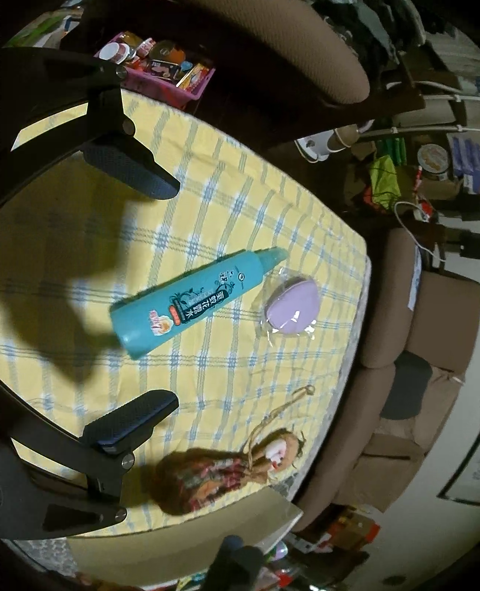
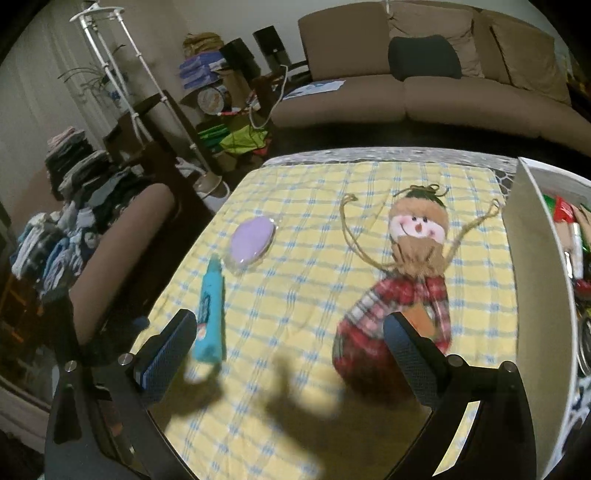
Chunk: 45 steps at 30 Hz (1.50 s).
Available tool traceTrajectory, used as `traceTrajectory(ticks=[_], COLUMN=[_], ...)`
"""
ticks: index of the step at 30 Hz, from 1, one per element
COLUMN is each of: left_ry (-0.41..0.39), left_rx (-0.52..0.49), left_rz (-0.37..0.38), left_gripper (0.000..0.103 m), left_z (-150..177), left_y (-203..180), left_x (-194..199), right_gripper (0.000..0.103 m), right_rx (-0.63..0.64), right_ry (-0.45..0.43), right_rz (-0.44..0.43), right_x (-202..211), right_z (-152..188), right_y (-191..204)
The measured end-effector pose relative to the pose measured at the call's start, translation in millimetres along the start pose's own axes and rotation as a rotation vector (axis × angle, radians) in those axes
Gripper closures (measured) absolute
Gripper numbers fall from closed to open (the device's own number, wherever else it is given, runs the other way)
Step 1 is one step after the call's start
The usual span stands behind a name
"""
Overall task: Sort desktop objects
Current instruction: 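Grasp the teal spray bottle with the left gripper while the right grasps it too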
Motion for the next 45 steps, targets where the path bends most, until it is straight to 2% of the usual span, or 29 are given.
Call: traceTrajectory(ticks=[4, 6, 7, 9, 12, 15, 18, 21, 22, 23, 25, 27, 28, 30, 31, 32, 35, 39, 45], left_ry=[0.01, 0.015, 0.017, 0.033, 0.052, 0.034, 0.03, 0.02, 0.02, 0.022, 0.021, 0.019, 0.018, 0.014, 0.014, 0.015, 0.017, 0.017, -0.001], left_rx=[-0.009, -0.023, -0.026, -0.028, -0.033, -0.054, -0.045, -0.046, -0.042, -0.037, -0.031, -0.034, -0.034, -0.032, -0.029, -0.026, -0.024, -0.035, -0.106], left_rz=[-0.015, -0.034, -0.036, -0.021, 0.012, 0.034, 0.088, 0.106, 0.112, 0.115, 0.115, 0.111, 0.112, 0.119, 0.127, 0.127, 0.147, 0.173, 0.207], left_gripper=[0.001, 0.01, 0.017, 0.027, 0.052, 0.059, 0.068, 0.071, 0.071, 0.071, 0.071, 0.071, 0.071, 0.071, 0.071, 0.071, 0.071, 0.072, 0.072], left_z=[-6, -8, -9, -8, -2, 3, 7, 12, 13, 14, 16, 18, 19, 20, 21, 23, 27, 34, 33], left_y=[-4, -5, -4, -6, -9, -9, -4, 2, 4, 5, 6, 6, 6, 5, 4, 3, -1, -15, -74], left_x=[-21, -29, -32, -42, -52, -51, -45, -37, -36, -36, -36, -35, -35, -34, -33, -32, -27, -10, 34], right_gripper=[0.0, 0.0, 0.0, 0.0, 0.0, 0.0, 0.001, 0.014, 0.025, 0.03, 0.03, 0.028, 0.028, 0.041, 0.065, 0.065, 0.066, 0.07, 0.074], right_rx=[-0.01, -0.003, 0.004, 0.014, 0.022, 0.03, 0.04, 0.07, 0.078, 0.088, 0.074, 0.045, 0.055, 0.091, 0.104, 0.112, 0.146, 0.082, 0.033], right_ry=[-0.005, -0.001, -0.001, -0.005, -0.003, 0.018, 0.089, 0.191, 0.225, 0.286, 0.382, 0.421, 0.414, 0.4, 0.397, 0.411, 0.385, 0.353, 0.258], right_rz=[0.009, 0.021, 0.029, 0.041, 0.049, 0.043, -0.016, -0.058, -0.061, -0.055, -0.045, -0.037, -0.024, 0.018, 0.018, -0.02, -0.014, -0.092, -0.169], right_x=[-24, -34, -40, -51, -69, -88, -109, -133, -141, -154, -175, -186, -186, -184, -183, -182, -172, -146, -64], right_z=[-19, -27, -33, -42, -58, -69, -69, -60, -57, -49, -34, -23, -22, -21, -21, -18, -14, -10, -9], right_y=[1, 3, 5, 7, 13, 24, 44, 67, 72, 77, 80, 80, 81, 82, 84, 90, 93, 88, 68])
Point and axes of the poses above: each gripper's, at about its wrist camera, not at the fingertips, and x roughly against the way its jaws point, y to its left, z to its underside, the point moved 10 cm from there along -x, roughly the way its jaws point, and after that the axes turned 11 degrees about y, right-handed, at the moved point
